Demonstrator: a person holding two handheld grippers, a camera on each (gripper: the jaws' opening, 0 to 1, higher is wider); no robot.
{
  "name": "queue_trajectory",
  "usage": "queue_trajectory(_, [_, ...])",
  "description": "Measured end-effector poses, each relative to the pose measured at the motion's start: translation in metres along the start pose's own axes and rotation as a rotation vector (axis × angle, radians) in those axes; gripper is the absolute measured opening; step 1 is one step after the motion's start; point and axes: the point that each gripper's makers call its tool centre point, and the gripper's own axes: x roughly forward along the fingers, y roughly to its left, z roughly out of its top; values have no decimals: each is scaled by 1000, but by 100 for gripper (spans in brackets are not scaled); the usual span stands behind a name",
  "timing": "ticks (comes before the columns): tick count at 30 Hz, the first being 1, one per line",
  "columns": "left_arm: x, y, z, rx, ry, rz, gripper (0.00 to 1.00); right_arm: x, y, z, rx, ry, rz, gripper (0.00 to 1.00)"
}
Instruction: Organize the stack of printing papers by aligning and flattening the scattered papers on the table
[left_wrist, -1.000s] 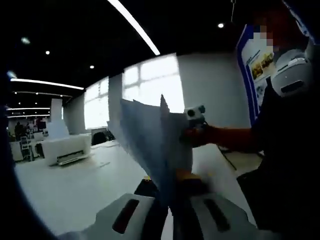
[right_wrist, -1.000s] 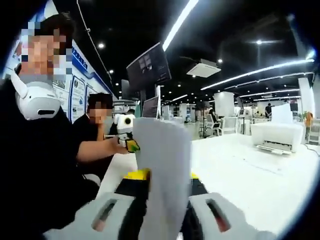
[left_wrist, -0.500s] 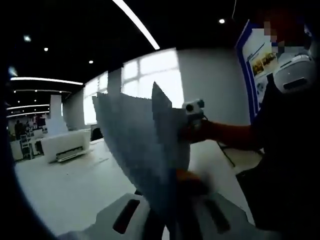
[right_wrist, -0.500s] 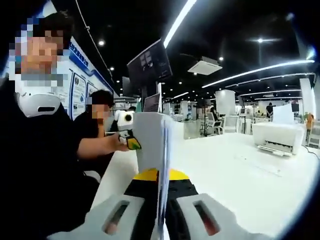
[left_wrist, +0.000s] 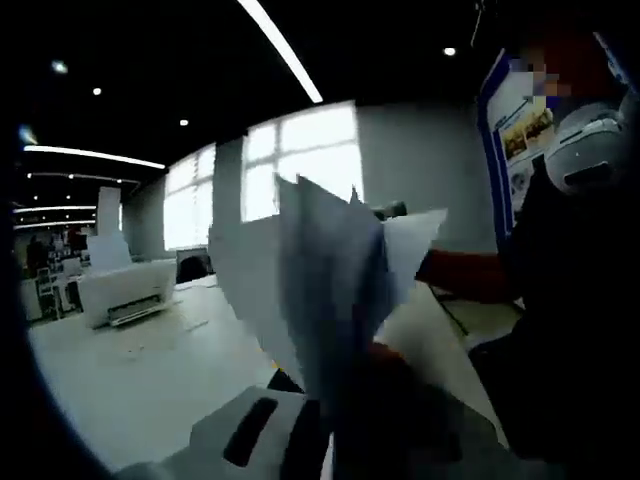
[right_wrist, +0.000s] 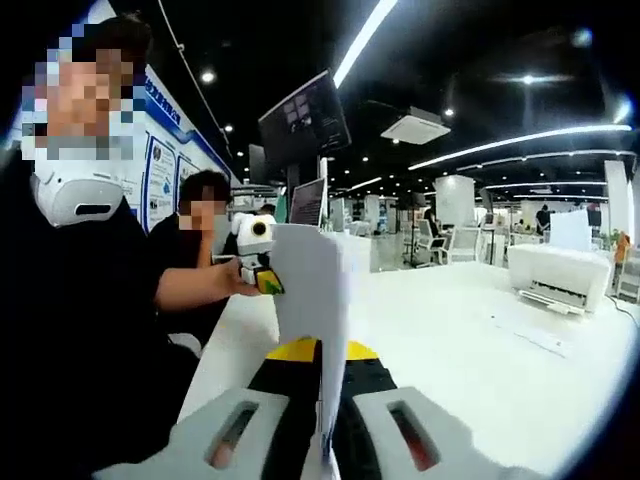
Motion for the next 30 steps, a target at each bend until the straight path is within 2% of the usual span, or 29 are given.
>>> queue_trajectory(1, [0, 0, 0, 24, 1, 13, 5, 0, 0, 0, -6, -1, 2, 0])
queue_trajectory(7, [-2, 4, 0, 10, 1, 48, 5, 3, 4, -1, -13, -5, 17, 0])
queue_trajectory(11, [0, 6, 1, 8, 0, 63, 5, 3, 5, -1, 19, 5, 27, 0])
queue_trajectory(17, [4, 3, 0, 6, 0, 52, 5, -2, 3, 4, 8, 61, 10, 3])
queue_trajectory(20, [4, 3, 0, 2, 2, 52, 5, -9, -1, 10, -27, 109, 2, 6])
queue_trajectory(26, [4, 4, 0, 0, 6, 48, 5, -12, 4, 17, -86, 237, 38, 15])
queue_trajectory(27, [4, 3, -1, 1, 4, 46, 5, -11, 5, 20, -111, 275, 50, 15])
queue_trajectory(30, [4, 4, -1, 4, 0, 43, 5, -6, 4, 28, -124, 311, 66, 15])
